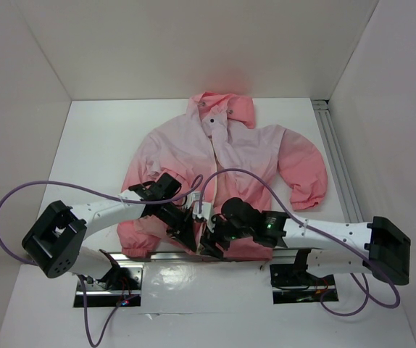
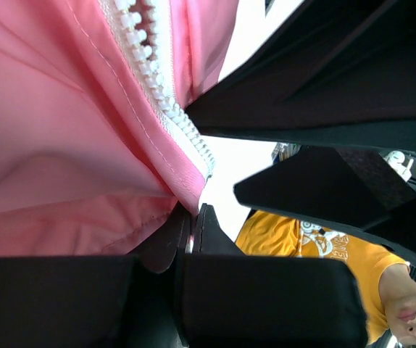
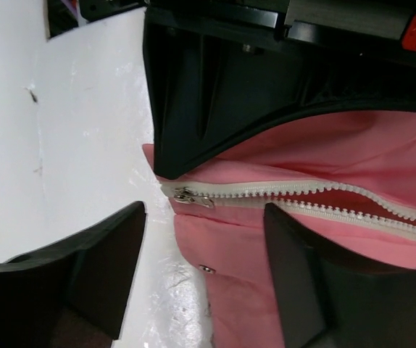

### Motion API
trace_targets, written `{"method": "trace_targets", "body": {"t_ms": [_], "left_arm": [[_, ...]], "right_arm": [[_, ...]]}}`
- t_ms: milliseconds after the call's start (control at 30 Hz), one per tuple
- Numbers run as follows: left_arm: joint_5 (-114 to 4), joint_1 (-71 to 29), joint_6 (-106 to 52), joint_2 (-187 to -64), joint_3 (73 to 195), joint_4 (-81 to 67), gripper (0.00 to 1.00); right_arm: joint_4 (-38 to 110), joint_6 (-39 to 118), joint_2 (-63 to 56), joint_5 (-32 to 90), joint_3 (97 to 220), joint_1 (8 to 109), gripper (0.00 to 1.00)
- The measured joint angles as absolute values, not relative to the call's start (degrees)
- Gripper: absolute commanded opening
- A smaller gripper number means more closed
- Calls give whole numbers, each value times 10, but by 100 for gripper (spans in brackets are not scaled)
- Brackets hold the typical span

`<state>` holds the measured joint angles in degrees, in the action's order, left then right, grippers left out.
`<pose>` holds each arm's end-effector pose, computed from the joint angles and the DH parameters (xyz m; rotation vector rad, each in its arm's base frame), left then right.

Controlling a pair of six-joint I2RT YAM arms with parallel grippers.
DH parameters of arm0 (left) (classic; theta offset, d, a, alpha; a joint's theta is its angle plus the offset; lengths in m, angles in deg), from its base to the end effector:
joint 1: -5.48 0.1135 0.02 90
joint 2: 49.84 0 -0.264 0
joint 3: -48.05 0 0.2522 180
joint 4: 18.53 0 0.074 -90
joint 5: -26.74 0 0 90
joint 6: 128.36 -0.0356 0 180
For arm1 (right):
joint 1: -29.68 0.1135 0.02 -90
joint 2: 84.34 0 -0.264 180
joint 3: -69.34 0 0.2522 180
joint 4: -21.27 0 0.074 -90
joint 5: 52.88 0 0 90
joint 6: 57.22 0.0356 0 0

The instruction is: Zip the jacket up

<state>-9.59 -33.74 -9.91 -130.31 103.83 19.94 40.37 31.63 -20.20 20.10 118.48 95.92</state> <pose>0.1743 -0.1793 0.1837 -0.5581 -2.5666 1.4423 0.0863 0.2220 0.2252 -1.4252 1.8089 0.9448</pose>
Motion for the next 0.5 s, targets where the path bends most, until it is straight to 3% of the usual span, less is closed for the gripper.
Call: {"method": "trace_targets", "body": {"t_ms": [267, 500], "left_arm": [[-95, -337, -99, -1303, 1038, 199, 0], [-93, -337, -99, -1303, 1038, 201, 0]], "right_arm": [[401, 313, -173, 205, 1185, 959, 66], [395, 311, -173, 212, 1185, 959, 45]]}}
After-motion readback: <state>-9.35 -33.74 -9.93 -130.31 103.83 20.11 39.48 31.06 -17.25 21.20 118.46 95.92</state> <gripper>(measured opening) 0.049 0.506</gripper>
